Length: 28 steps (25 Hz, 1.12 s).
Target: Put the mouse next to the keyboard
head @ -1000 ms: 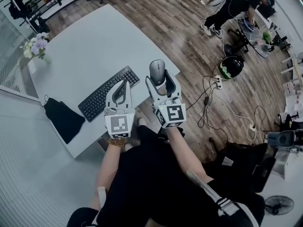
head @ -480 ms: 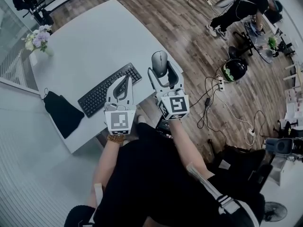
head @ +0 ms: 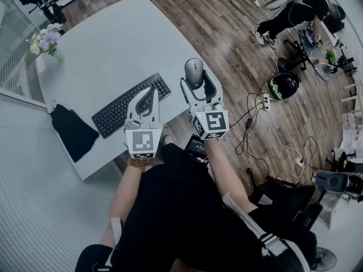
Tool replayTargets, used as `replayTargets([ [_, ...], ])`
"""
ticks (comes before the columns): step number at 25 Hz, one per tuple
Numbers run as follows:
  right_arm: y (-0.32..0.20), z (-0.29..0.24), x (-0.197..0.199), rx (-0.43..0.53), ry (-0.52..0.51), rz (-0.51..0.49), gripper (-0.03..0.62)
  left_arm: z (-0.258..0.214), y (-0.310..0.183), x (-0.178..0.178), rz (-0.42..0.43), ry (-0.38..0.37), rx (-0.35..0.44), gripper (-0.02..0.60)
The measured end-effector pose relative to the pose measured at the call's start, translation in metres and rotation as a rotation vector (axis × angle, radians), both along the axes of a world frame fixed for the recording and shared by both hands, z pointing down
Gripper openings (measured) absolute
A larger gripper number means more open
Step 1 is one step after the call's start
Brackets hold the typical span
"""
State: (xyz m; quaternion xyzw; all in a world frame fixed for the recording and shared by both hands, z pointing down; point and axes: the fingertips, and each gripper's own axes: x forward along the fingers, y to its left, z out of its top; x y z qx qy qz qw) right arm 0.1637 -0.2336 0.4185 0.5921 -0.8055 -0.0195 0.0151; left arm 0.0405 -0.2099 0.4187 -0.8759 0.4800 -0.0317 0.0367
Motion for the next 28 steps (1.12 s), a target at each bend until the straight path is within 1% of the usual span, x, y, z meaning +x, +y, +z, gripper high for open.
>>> replayTargets([
  [9,-0.025,0.025,0.011,-0.032,0.014,-0.019,0.299,0.011,-0.015,0.011,-0.008,-0.010,-0.010,0.011],
  [16,-0.043,0.055,0.013,-0.056,0.055,-0.066,0.299,0.027,-0.017,0.018,-0.019,-0.027,-0.014,0.011],
  [21,-0.054,0.080,0.013,-0.077,0.054,-0.082,0.299,0.042,-0.018,0.016,-0.034,-0.043,-0.017,0.011],
  [25,-0.063,0.100,0.012,-0.099,0.050,-0.097,0.299,0.048,-0.022,0.011,-0.049,-0.051,0.002,0.011],
  [28,-0.067,0.113,0.012,-0.116,0.056,-0.104,0.299,0.056,-0.023,0.007,-0.060,-0.070,-0.017,0.011],
])
